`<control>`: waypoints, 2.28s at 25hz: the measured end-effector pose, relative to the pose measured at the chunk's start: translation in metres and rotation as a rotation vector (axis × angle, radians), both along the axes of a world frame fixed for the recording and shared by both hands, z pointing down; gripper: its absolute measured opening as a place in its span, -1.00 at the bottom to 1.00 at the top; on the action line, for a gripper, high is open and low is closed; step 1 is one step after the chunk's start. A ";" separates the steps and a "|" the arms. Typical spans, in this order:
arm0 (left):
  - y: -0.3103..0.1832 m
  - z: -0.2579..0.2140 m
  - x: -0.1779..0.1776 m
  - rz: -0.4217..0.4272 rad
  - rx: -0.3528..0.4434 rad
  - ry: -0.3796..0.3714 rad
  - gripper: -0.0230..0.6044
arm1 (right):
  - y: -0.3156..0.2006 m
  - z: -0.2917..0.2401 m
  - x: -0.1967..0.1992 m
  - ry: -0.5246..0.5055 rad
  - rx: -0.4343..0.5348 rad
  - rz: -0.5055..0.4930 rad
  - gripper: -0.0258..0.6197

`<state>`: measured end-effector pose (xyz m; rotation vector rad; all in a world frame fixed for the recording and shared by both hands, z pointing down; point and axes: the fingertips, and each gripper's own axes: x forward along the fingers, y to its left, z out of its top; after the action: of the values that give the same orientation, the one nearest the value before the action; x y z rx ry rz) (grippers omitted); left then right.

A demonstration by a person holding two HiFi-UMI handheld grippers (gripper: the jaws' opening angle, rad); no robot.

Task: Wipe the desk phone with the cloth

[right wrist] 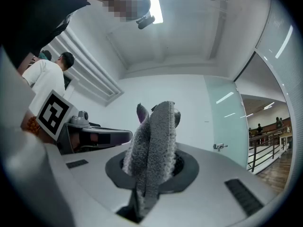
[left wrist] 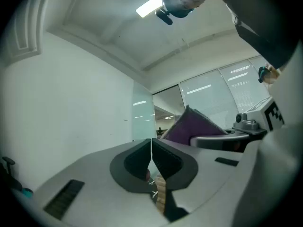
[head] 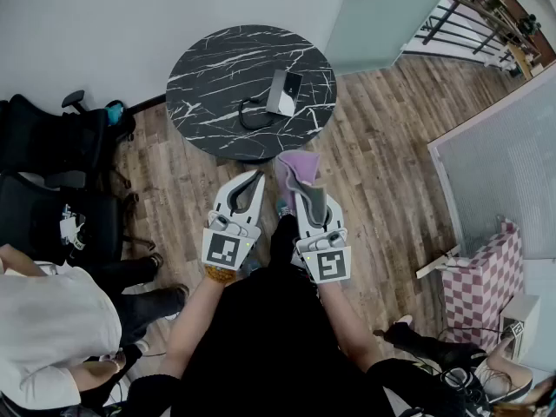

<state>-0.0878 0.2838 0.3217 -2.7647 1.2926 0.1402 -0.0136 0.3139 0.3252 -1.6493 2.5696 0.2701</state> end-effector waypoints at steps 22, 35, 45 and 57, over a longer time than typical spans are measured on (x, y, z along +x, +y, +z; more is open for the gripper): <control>-0.160 -0.003 0.038 -0.015 -0.017 -0.015 -0.87 | -0.174 0.000 0.058 0.042 -0.022 -0.017 -0.72; -0.267 0.006 0.079 -0.074 -0.063 -0.046 -0.87 | -0.295 0.002 0.102 0.034 -0.053 -0.100 -0.72; -0.312 0.027 0.086 -0.149 -0.100 -0.067 -0.87 | -0.364 0.033 0.120 0.070 -0.094 -0.192 -0.72; -0.353 0.058 0.064 -0.059 -0.110 -0.069 -0.87 | -0.424 0.094 0.096 0.208 -0.177 -0.246 -0.72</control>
<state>-0.0233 -0.0688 0.3792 -2.7899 1.4033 -0.0319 0.0824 -0.1106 0.4191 -1.3987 2.9961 0.2122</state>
